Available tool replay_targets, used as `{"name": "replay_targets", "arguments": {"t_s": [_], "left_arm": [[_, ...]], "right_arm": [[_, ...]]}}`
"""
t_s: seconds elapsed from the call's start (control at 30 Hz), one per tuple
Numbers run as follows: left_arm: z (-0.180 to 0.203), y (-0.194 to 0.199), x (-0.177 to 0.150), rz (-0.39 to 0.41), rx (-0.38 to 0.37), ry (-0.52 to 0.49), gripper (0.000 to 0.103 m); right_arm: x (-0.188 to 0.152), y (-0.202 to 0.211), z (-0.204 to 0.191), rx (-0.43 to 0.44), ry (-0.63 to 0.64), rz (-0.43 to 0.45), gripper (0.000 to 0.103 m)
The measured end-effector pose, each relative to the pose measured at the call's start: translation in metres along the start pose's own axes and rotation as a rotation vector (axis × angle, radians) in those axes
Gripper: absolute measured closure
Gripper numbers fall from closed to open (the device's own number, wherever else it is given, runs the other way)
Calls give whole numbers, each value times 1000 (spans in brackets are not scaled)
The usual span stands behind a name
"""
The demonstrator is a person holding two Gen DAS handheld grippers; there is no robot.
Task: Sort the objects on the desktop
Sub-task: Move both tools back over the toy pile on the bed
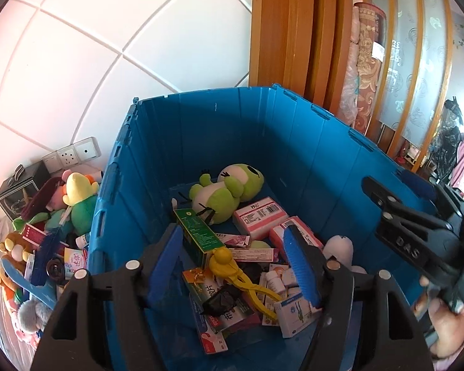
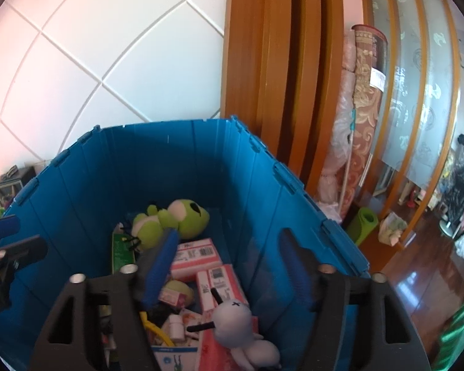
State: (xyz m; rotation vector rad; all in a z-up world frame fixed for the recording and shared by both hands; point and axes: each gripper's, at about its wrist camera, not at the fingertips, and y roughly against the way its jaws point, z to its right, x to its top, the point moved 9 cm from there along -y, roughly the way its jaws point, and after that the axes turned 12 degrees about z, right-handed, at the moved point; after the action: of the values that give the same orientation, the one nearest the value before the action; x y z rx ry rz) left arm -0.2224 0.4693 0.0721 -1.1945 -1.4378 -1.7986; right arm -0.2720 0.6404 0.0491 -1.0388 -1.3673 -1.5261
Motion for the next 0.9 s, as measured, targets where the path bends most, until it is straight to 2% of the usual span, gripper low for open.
{"name": "replay_targets", "arguments": {"t_s": [0.07,0.2,0.23,0.43,0.67,0.7,0.77,0.9], "left_arm": [[-2,9,1,19,-9,4,36],[-10,37,10,107,1,4,36],[-13,45,13,133,4,3,36],[-37,81,20,235,20,21,36],[-87,112,13,277,74,62,35],[-97,117,9,279,88,64,34],[-122,126,1,283,136,75,24],[-179,144,-21,295,227,87,24]], "right_arm": [[1,1,0,-10,4,8,24],[4,4,2,-9,-27,18,3],[5,6,2,-9,-32,22,0],[1,15,-7,-16,-9,-3,0],[12,60,-51,84,-37,87,0],[15,67,-62,103,-36,103,0],[18,80,-83,141,-29,125,0],[20,98,-132,225,1,141,0]]}}
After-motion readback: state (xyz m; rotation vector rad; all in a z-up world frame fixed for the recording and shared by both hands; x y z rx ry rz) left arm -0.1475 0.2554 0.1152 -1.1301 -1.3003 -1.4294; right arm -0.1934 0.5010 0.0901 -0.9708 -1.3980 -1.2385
